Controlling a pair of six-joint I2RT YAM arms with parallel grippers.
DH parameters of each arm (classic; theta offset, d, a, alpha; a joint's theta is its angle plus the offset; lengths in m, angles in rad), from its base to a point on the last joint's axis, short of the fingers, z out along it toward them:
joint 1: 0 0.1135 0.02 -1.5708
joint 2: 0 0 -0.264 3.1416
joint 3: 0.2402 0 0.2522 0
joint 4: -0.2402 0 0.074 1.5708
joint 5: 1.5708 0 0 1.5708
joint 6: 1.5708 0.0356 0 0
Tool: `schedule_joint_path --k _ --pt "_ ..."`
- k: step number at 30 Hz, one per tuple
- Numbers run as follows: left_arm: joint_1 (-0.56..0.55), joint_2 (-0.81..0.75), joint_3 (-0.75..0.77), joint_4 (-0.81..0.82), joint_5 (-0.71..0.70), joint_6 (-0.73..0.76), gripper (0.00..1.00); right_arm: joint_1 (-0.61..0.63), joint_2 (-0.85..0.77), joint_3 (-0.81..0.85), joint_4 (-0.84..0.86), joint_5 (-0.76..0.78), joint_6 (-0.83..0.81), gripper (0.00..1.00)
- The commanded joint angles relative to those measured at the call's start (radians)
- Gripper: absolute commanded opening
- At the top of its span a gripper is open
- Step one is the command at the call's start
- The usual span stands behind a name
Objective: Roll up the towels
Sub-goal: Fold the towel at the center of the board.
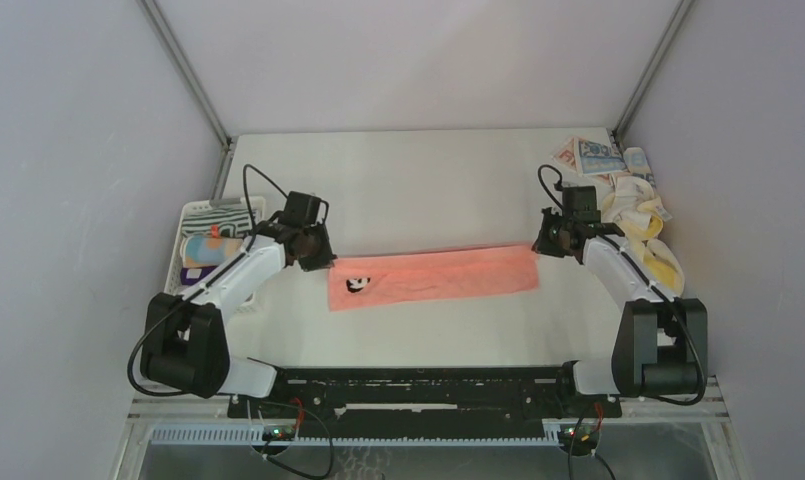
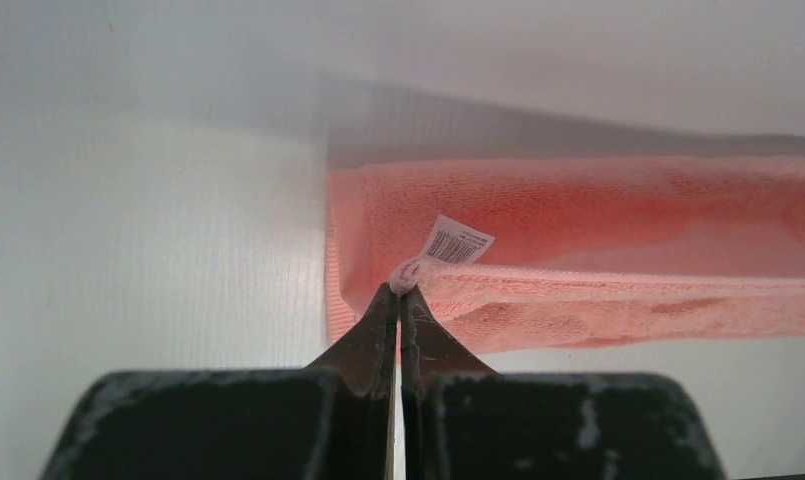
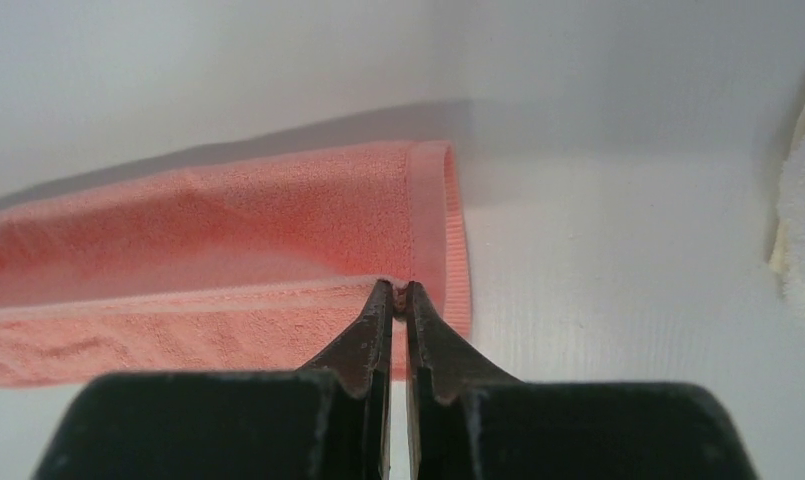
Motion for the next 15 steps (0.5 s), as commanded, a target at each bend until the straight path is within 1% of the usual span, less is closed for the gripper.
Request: schedule_joint_path --k 1,7,15 --pt "-0.008 -0.053 -0.048 0.024 -0.074 -0.020 0.00 -0.018 -0.024 -0.031 0.071 0.007 0.033 0.00" --pt "-0.008 -0.053 -0.081 0.032 -0.083 -0.037 0.00 -0.027 -0.029 -0.065 0.080 0.001 0.044 0.00" --pt "-0.009 -0.056 -0.062 0.008 -0.093 -0.036 0.00 -0.039 -0.067 -0.071 0.054 0.008 0.043 0.00"
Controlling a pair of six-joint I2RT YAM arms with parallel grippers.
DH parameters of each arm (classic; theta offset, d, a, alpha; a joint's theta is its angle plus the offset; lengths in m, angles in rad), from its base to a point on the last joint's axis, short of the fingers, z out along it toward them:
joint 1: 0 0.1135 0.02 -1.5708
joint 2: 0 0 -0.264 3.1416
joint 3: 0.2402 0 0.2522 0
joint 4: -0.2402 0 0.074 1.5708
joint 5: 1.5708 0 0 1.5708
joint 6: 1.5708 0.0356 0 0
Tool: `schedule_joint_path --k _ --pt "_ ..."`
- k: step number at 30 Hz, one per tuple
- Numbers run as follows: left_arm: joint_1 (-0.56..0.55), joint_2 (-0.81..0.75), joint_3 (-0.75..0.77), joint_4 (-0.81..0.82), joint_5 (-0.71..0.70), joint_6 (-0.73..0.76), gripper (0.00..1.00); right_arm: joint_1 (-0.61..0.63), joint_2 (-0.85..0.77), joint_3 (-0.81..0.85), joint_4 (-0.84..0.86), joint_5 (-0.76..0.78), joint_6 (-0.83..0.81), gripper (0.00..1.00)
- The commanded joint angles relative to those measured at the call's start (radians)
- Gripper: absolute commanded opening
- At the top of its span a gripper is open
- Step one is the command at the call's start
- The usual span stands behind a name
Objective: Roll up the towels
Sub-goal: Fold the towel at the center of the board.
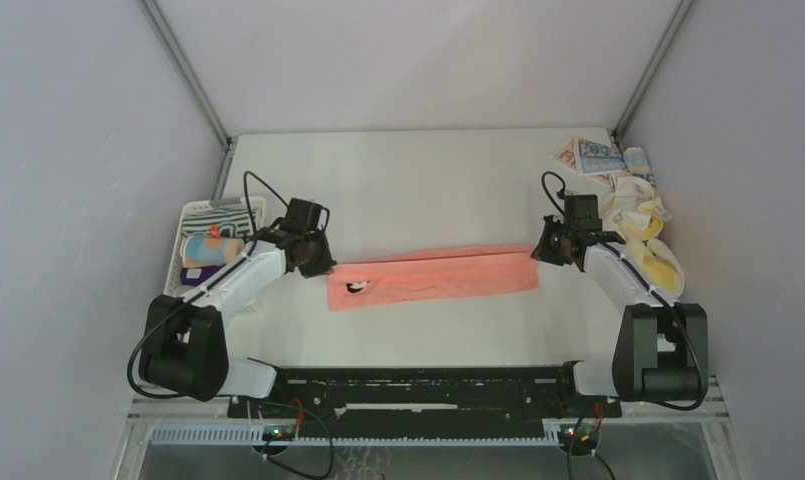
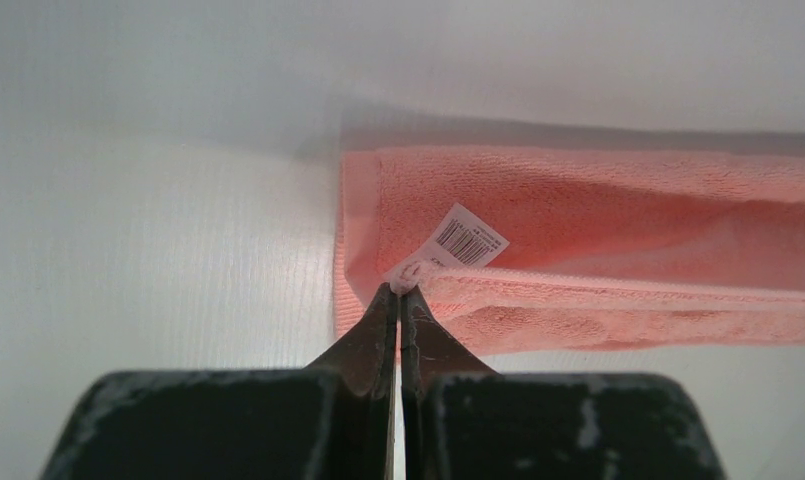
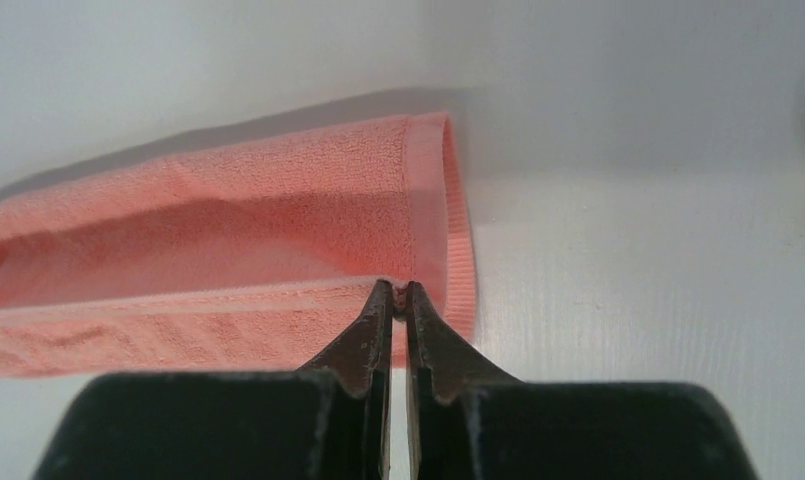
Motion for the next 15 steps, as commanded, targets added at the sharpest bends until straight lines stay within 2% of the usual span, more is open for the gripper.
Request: schedule_joint_path --k 1,9,15 --pt "0.002 -0.031 -0.001 -0.014 -0.069 -0.003 0.00 -0.023 -0.048 0.002 0.022 0.042 0.007 0.00" --pt "-0.006 -0.038 -0.042 -0.002 -0.063 -0.023 0.00 -0.032 -0.040 -0.035 0.034 0.045 0.024 0.00" --pt "-0.006 -0.036 -0.018 -0.025 -0.073 -0.015 0.00 -0.042 -0.058 -0.035 0.031 0.044 0.028 0.00"
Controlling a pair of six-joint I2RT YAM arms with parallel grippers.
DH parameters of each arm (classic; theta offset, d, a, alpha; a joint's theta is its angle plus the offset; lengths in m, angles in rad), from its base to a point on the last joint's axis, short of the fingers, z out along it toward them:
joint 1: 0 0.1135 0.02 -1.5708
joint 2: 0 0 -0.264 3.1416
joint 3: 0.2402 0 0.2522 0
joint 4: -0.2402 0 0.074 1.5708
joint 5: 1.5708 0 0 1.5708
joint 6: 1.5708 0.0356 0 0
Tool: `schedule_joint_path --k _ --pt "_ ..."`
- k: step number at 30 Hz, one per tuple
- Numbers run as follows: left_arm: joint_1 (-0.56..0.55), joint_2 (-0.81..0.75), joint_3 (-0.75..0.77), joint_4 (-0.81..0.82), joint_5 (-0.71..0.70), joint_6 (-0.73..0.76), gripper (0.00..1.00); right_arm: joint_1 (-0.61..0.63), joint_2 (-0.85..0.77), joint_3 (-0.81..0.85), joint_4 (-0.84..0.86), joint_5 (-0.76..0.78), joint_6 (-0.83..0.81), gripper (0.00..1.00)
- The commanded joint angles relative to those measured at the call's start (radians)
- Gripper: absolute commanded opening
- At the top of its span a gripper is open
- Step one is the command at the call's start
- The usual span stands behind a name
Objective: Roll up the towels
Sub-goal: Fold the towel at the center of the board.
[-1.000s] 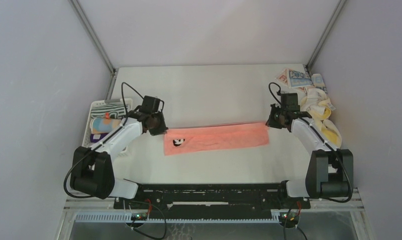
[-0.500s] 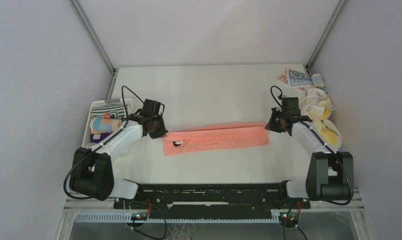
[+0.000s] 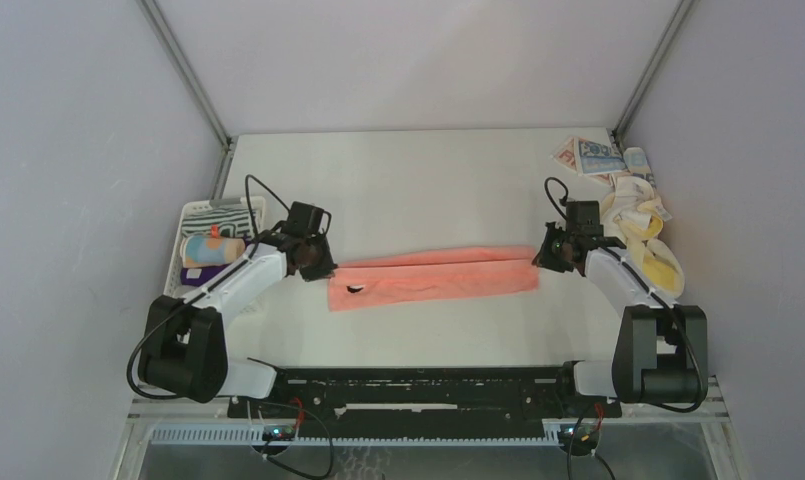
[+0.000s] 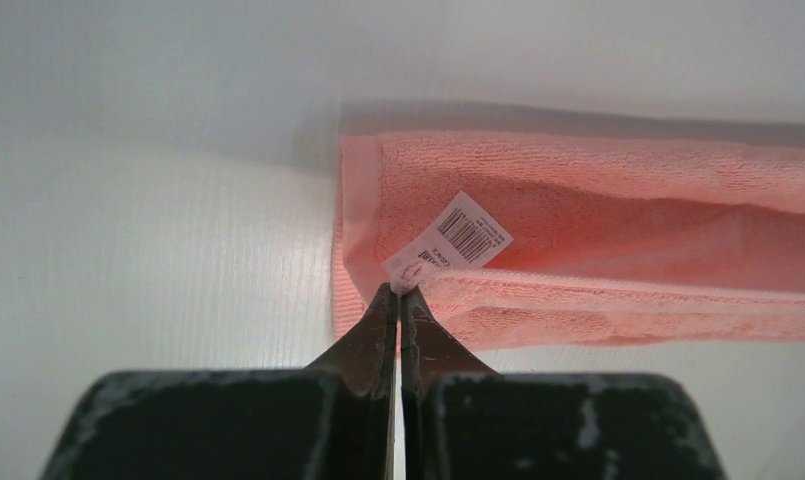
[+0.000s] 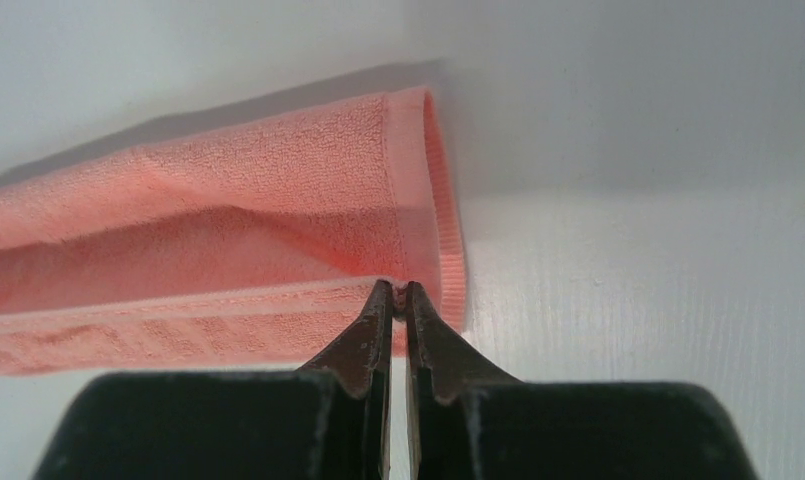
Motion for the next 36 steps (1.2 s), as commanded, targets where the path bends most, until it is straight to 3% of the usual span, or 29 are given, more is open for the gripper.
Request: schedule_joint_path --k 1,36 --pt "0.005 -0.028 0.009 -0.035 -0.072 0.005 0.00 -0.023 -0.040 0.008 0.027 0.052 0.009 0.00" --pt "-0.010 -0.068 -0.090 -0.035 -0.059 -0.032 0.02 -0.026 -0.092 -0.058 0.032 0.032 0.032 0.00"
